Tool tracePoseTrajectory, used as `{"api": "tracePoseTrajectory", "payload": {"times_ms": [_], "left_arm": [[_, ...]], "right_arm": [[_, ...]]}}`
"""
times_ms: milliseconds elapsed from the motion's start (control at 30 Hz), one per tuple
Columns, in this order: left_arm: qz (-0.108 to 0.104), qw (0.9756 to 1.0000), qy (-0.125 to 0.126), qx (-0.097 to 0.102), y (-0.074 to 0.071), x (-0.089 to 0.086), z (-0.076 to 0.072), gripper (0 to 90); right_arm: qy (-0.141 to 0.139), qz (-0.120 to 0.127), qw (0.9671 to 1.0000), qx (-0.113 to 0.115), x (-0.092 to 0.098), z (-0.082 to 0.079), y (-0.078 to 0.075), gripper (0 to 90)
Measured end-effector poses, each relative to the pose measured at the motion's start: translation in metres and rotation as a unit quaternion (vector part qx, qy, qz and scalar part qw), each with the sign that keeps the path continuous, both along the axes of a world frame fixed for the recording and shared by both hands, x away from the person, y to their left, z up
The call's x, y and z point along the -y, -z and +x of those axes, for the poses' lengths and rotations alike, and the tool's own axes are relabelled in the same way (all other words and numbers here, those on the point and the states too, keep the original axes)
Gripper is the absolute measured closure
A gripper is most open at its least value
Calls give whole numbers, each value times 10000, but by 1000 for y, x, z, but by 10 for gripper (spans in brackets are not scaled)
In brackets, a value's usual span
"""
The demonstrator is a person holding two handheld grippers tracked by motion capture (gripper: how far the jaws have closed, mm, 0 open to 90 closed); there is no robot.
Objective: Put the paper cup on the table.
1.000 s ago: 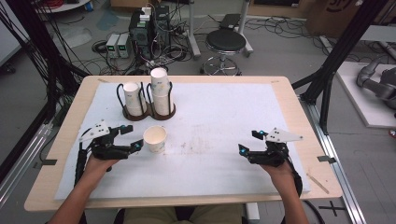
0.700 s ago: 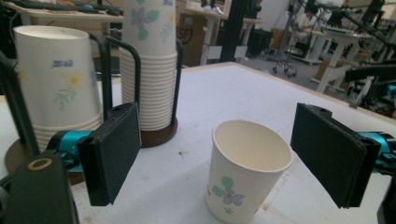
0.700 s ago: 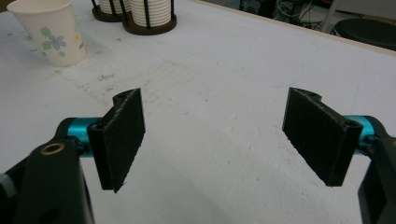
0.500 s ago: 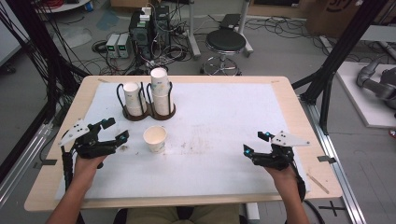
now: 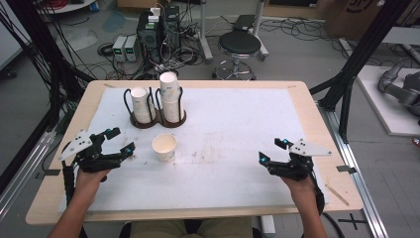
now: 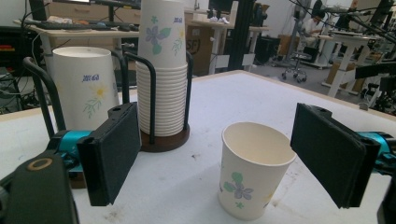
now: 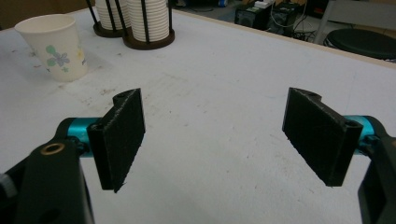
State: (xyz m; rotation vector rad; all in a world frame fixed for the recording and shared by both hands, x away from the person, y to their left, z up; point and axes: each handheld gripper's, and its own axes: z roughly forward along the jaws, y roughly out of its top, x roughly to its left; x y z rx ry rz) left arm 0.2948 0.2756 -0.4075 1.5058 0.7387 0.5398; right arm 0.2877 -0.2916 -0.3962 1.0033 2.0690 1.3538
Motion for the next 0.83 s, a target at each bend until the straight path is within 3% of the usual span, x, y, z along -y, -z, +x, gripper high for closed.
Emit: {"api": "tracePoseTrajectory", "payload": {"times_ms": [833], "left_arm": [[-17, 9999, -90, -47, 2, 0, 3, 165]], "right_arm": [[-28, -45, 10000, -3, 2, 1, 2, 218]]}}
